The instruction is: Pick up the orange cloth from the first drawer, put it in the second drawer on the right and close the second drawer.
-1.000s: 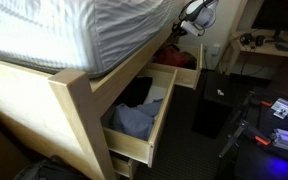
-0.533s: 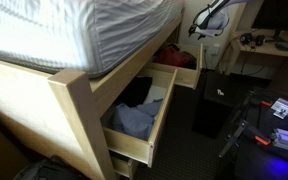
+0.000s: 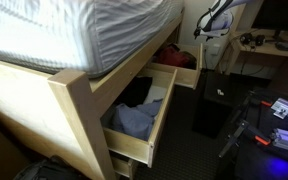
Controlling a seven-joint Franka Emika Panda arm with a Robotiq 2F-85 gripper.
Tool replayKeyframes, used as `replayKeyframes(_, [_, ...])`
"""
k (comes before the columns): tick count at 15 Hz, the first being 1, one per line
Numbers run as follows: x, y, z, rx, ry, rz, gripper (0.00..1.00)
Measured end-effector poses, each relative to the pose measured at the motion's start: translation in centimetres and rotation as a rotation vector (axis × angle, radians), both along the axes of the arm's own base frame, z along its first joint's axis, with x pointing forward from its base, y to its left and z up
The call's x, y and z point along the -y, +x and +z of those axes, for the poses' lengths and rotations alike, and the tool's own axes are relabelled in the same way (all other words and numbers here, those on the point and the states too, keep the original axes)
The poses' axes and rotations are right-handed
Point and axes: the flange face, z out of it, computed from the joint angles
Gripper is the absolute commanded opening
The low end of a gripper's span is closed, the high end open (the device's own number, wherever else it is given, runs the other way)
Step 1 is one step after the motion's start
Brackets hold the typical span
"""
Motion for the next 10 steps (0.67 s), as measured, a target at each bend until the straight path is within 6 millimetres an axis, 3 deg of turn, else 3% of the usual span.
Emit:
replayKeyframes(6, [4.8, -4.8, 2.5, -0.253, -0.171, -0.076, 1.0])
replayKeyframes(8, [5.1, -6.2, 1.2, -0.351, -0.149, -0.04, 1.0])
replayKeyframes(10, [4.2, -6.9, -1.4, -0.42, -0.108, 0.025, 1.0])
